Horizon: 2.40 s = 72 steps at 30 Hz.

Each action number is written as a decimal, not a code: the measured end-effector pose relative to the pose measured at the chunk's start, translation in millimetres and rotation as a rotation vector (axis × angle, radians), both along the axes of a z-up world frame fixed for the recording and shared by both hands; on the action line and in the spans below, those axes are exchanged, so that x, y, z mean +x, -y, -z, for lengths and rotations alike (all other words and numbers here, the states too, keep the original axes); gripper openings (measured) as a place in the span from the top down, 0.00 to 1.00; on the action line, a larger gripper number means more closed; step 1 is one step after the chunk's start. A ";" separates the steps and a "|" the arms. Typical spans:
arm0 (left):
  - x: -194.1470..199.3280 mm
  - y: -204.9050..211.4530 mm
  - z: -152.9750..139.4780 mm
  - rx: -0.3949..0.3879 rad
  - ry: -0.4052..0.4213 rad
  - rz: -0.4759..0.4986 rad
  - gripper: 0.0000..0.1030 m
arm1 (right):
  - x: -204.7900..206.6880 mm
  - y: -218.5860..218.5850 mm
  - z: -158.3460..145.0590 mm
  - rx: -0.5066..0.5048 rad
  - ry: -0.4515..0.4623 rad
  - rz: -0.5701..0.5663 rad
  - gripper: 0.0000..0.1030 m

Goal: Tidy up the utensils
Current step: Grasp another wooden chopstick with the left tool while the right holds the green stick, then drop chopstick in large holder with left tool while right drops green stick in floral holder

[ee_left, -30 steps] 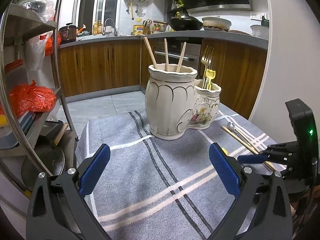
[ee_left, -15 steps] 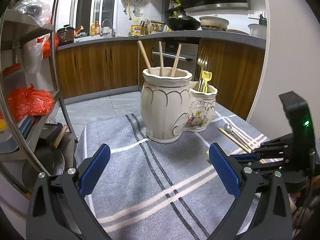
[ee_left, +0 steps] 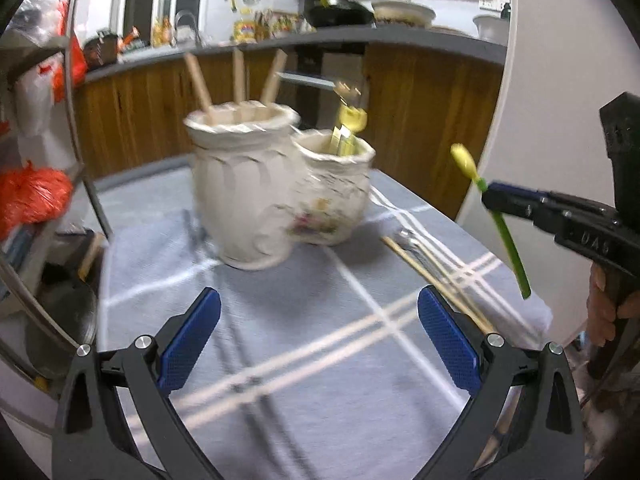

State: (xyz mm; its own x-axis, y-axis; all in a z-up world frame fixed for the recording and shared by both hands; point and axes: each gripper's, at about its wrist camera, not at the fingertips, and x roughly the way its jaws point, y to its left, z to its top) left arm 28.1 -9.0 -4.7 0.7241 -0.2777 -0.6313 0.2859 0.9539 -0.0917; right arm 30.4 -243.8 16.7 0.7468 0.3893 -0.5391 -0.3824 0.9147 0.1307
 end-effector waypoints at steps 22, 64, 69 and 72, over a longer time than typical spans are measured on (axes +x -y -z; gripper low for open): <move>53.6 110.7 41.9 0.071 -0.257 -0.045 0.43 | -4.3 72.2 33.9 0.111 0.002 0.021 0.90; 17.3 52.4 12.6 0.012 0.044 0.107 0.95 | -7.7 42.8 23.4 0.153 0.032 -0.045 0.90; 8.6 33.6 4.1 -0.030 0.088 0.107 0.95 | -5.4 24.6 16.7 0.144 0.042 -0.071 0.90; 5.5 21.6 -2.1 -0.051 0.113 0.101 0.95 | -2.3 13.9 12.2 0.144 0.049 -0.081 0.90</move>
